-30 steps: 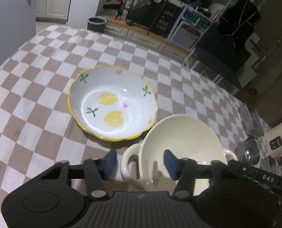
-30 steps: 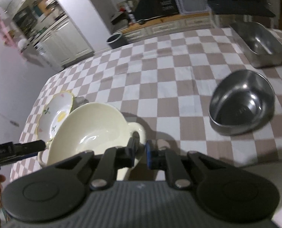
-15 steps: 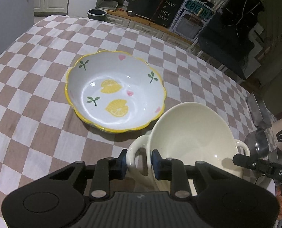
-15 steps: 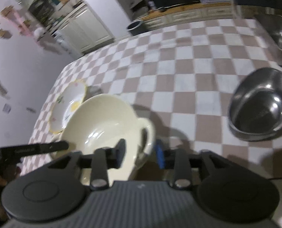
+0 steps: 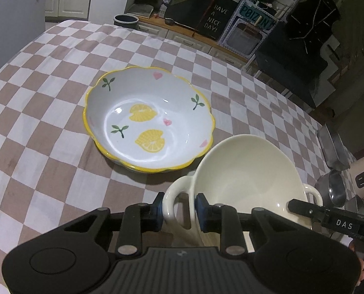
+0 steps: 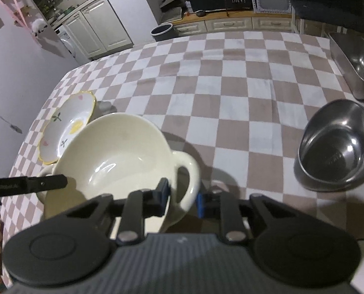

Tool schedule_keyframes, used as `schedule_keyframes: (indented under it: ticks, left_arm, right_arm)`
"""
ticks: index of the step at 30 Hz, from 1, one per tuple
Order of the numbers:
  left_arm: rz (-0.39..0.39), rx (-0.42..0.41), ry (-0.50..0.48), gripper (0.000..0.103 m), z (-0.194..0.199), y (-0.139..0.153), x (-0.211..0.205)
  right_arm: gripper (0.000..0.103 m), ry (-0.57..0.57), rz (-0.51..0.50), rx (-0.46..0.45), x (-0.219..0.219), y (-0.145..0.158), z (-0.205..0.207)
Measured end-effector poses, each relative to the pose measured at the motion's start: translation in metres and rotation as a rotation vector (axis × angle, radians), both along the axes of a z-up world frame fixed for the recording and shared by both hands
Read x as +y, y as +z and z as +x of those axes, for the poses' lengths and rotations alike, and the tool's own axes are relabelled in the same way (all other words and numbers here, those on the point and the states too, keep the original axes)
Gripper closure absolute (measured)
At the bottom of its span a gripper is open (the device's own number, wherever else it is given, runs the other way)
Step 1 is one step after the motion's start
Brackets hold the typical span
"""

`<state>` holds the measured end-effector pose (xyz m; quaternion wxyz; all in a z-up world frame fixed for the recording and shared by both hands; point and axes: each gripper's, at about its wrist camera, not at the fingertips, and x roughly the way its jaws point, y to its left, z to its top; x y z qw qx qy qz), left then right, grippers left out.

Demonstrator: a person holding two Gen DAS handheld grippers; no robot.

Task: Organize plates and bowls
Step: 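Lift the cream bowl off the table with both grippers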

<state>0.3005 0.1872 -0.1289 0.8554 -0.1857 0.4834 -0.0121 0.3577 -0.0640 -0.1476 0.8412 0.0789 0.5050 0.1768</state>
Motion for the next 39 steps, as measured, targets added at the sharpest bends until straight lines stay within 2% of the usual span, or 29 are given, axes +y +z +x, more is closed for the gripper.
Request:
schedule_keyframes:
  ticks: [11, 16, 21, 28, 33, 39]
  left_arm:
    - [0.027, -0.05, -0.001, 0.075, -0.006, 0.0, -0.004]
    - [0.016, -0.078, 0.011, 0.075, -0.006, 0.007, -0.002]
    - [0.025, -0.124, 0.005, 0.075, -0.009, 0.026, -0.007]
    - [0.032, -0.213, -0.011, 0.075, -0.027, 0.068, -0.023]
    - [0.014, -0.254, -0.021, 0.076, -0.045, 0.093, -0.038]
    - [0.006, -0.286, -0.06, 0.077, -0.063, 0.11, -0.064]
  right_arm:
    - [0.076, 0.018, -0.015, -0.065, -0.002, -0.003, -0.011]
    - [0.076, 0.039, -0.027, -0.126, -0.003, 0.004, -0.017]
    - [0.076, 0.025, -0.011, -0.169, -0.009, 0.021, -0.023]
    - [0.076, -0.003, 0.018, -0.253, -0.028, 0.064, -0.043]
    - [0.077, -0.039, 0.032, -0.27, -0.047, 0.089, -0.067]
    - [0.076, -0.072, 0.025, -0.288, -0.075, 0.105, -0.095]
